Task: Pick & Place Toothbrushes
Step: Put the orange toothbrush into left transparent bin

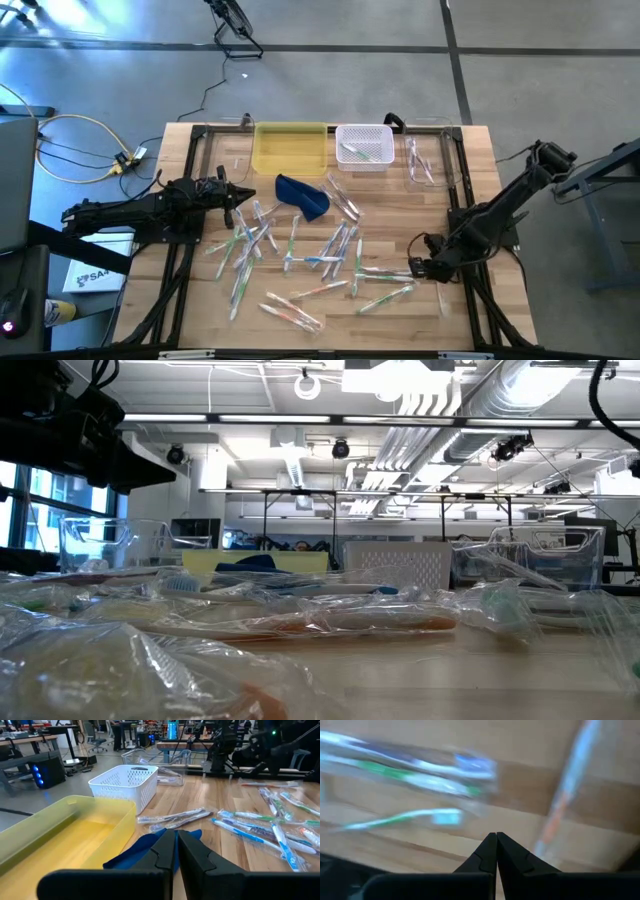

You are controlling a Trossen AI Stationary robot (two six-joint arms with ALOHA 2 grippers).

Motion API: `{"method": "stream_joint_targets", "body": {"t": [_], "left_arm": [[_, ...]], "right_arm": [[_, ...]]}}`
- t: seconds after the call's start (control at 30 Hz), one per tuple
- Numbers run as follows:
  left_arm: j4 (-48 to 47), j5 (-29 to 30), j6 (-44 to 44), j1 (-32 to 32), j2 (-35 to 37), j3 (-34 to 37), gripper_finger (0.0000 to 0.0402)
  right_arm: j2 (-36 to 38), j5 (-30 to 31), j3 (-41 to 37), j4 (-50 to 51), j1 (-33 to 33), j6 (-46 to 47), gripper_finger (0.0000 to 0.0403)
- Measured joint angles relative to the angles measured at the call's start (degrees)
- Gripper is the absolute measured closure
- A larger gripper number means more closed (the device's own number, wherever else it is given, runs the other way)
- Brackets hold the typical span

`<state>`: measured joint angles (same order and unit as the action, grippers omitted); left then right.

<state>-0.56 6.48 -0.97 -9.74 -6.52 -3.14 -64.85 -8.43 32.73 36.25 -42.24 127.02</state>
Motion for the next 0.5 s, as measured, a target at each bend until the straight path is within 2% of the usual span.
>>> {"method": "stream_joint_targets", "body": {"t": [0.1, 0.17, 0.37, 0.5], "left_arm": [[0.0, 0.0, -0.01, 0.0, 0.01, -0.01, 0.0384], [0.0, 0.0, 0.0, 0.0, 0.02, -0.02, 0.0385], [0.0, 0.02, -0.01, 0.0, 0.02, -0.02, 0.0384], [0.0, 0.02, 0.0, 0.0, 0.02, -0.02, 0.0384]], "right_arm": [[-2.52, -5.29, 0.0, 0.82, -0.02, -1.21, 0.0389], [-4.06, -6.39, 0.0, 0.89, -0.04, -2.01, 0.037], [-6.09, -7.04, 0.0, 0.85, -0.02, -1.26, 0.0287], [-6.53, -6.38, 0.0, 1.94, -0.18, 1.83, 0.0263]]}}
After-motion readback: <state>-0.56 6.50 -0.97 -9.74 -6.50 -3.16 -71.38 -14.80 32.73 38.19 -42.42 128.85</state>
